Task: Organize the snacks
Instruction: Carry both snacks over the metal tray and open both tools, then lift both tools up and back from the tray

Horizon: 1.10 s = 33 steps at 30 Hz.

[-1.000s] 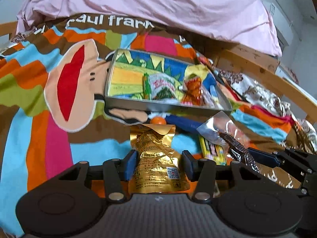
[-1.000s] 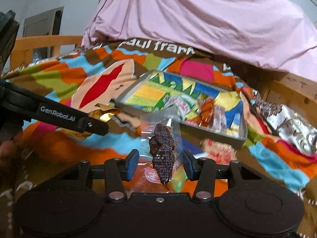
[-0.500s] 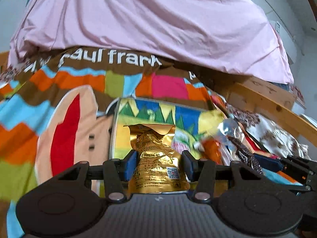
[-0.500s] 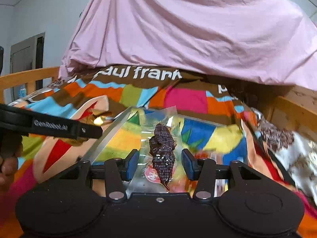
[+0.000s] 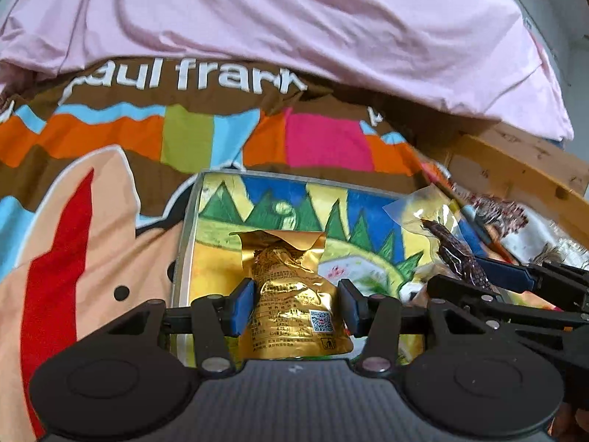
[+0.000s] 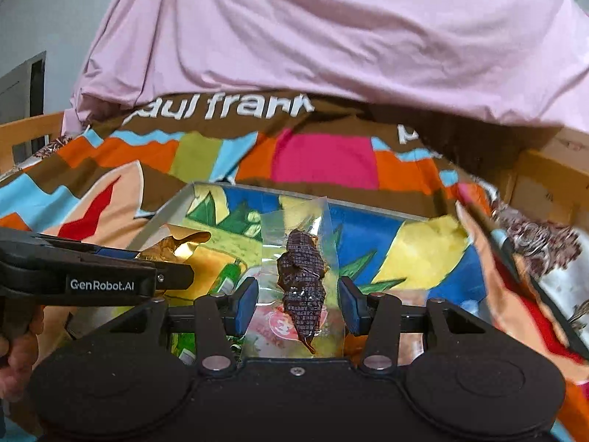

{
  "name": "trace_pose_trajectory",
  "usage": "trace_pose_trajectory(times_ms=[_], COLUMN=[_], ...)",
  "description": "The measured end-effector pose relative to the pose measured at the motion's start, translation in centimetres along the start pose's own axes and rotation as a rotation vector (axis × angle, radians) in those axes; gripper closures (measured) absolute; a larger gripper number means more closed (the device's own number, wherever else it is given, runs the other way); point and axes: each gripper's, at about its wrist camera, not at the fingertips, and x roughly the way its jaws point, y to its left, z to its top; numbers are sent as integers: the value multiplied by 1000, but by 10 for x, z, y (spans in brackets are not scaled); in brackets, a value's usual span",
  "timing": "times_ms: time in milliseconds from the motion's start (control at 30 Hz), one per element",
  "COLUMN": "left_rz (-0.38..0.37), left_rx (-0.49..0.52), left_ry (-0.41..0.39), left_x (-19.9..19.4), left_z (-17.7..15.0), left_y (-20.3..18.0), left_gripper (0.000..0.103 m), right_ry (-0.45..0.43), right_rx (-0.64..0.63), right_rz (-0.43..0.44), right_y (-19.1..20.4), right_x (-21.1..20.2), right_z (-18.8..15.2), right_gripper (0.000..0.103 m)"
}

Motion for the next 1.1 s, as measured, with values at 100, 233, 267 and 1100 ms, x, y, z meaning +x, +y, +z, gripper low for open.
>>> trace_pose_trajectory(times_ms=[100, 233, 267, 1100], left_rz=[12, 31, 35, 54], left_rx=[10, 20, 21, -44], left_ry=[15, 24, 27, -50], left_x=[8, 14, 15, -32], left_z=[-5, -10, -11, -3], left_y=[4, 10, 10, 11], left_gripper=[50, 50, 50, 14], right_ry=[6, 13, 15, -193], right_rx=[-15, -23, -26, -27], right_rz=[7, 12, 11, -5], right_y=[7, 13, 14, -13], right_x=[6, 11, 12, -82], right_z=[-3, -5, -4, 7], right_gripper=[54, 53, 53, 17])
